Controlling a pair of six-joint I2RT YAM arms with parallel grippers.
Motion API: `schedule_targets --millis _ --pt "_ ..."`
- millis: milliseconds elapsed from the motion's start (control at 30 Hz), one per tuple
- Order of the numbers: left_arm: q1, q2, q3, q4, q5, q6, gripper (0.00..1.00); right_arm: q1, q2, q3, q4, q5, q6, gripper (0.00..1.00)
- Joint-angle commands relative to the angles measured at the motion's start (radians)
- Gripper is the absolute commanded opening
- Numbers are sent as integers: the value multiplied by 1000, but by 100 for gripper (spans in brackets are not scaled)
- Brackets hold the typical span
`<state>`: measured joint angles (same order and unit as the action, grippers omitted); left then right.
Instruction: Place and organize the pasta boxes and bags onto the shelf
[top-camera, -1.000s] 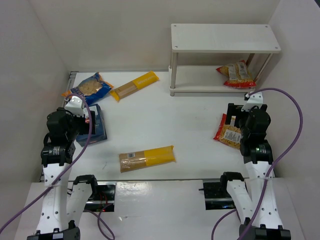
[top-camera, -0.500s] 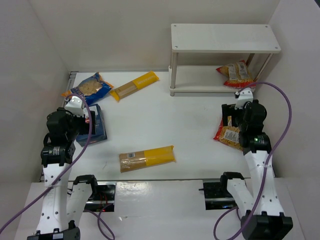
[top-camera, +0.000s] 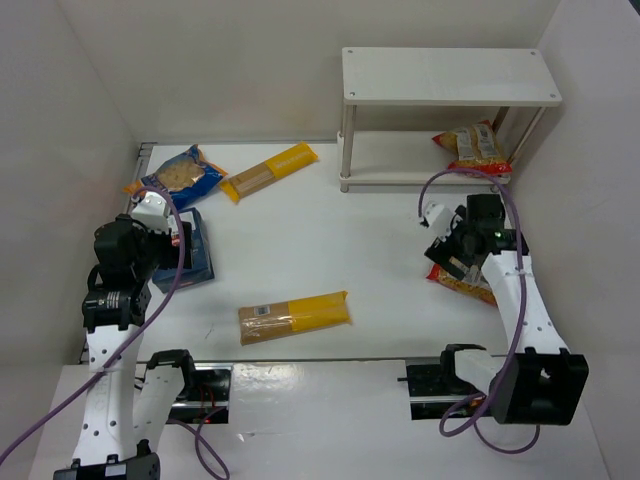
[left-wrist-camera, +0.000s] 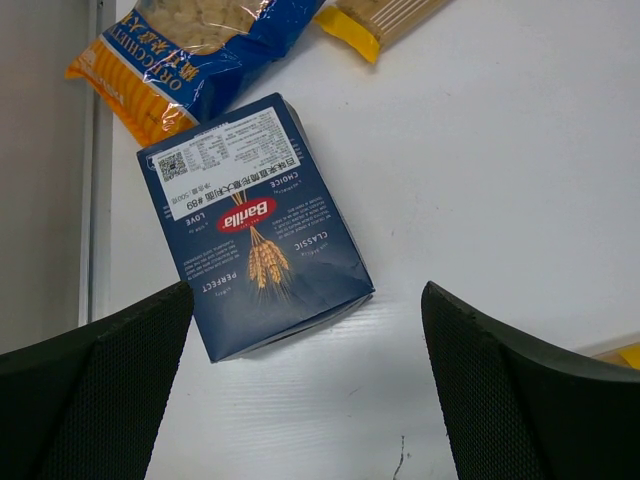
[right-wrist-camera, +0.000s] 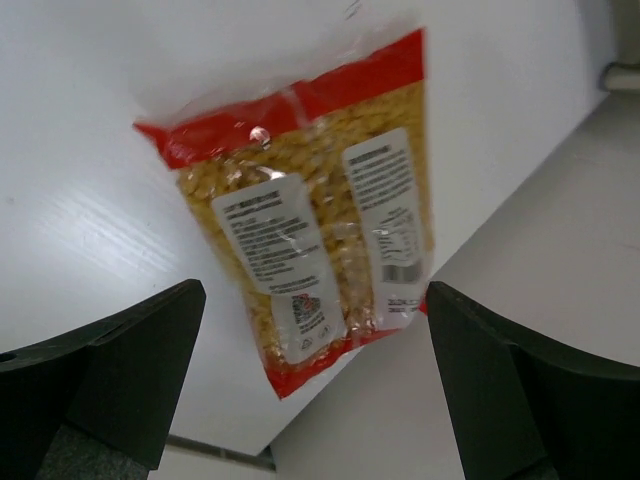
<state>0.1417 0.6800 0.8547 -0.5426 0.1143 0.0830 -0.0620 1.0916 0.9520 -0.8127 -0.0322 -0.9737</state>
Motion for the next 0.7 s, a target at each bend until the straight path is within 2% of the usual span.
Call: schedule_targets --millis 0,433,667 --pt "7 -3 0 29 22 21 100 24 63 -81 -52 67 -164 100" --pt "7 -14 0 29 22 21 100 24 281 -200 191 140 -198 100" --pt "7 -14 0 29 22 31 100 -22 321 -237 384 202 -177 100"
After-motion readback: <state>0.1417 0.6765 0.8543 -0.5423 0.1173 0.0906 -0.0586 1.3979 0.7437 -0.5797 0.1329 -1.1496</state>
